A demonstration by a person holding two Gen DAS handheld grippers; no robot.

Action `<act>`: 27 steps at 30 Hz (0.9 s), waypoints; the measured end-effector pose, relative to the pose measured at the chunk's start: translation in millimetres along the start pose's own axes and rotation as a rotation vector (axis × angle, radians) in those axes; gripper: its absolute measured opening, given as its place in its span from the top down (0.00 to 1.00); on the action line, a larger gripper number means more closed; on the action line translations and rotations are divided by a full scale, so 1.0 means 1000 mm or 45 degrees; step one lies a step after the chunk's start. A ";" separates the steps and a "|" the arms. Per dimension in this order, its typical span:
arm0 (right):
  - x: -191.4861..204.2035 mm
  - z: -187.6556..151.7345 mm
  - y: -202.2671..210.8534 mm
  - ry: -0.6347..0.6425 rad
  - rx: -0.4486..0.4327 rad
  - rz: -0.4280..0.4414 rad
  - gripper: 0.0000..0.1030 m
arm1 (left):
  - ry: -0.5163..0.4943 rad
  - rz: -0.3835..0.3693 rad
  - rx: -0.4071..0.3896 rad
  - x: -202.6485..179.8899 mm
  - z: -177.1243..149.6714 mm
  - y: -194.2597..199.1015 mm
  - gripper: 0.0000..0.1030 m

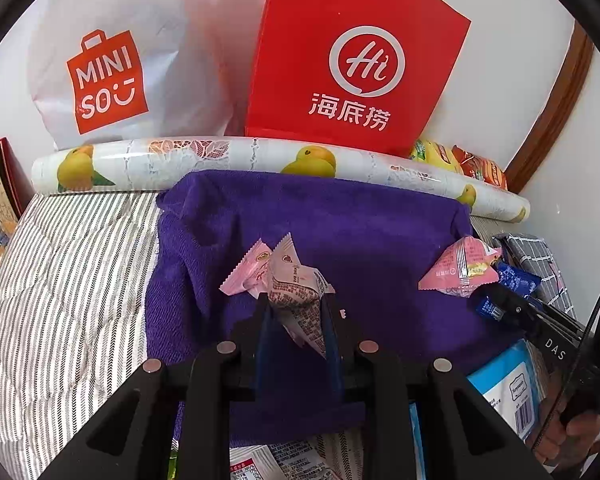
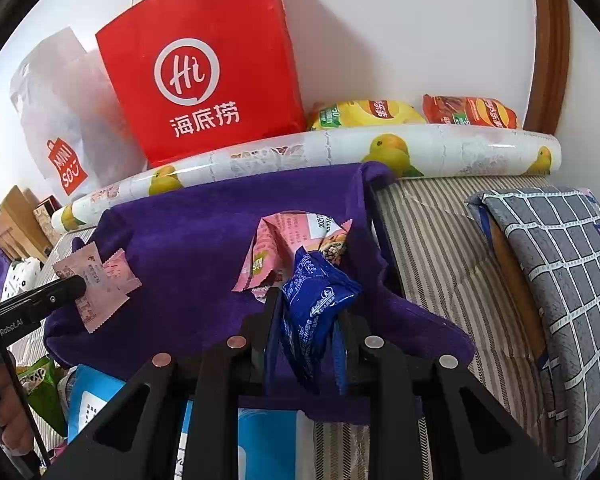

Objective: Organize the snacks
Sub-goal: 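Open the right tool to drop the blue packet while the left tool releases the white-pink packet on the towel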

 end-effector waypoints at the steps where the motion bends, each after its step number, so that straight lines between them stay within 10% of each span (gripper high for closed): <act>1: 0.000 0.000 0.000 -0.004 0.001 0.002 0.77 | 0.000 0.000 0.001 0.000 0.000 0.000 0.77; 27: -0.001 0.000 0.006 -0.017 -0.017 -0.020 0.56 | -0.004 0.002 0.021 -0.002 -0.003 -0.005 0.77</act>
Point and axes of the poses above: each gripper's, at about its wrist camera, not at the fingertips, and y roughly against the way its jaws point, x to its left, z to its top, the point moved 7 cm from there along -y, roughly the way its jaws point, and after that the axes turned 13 degrees about x, right-handed, at the moved point
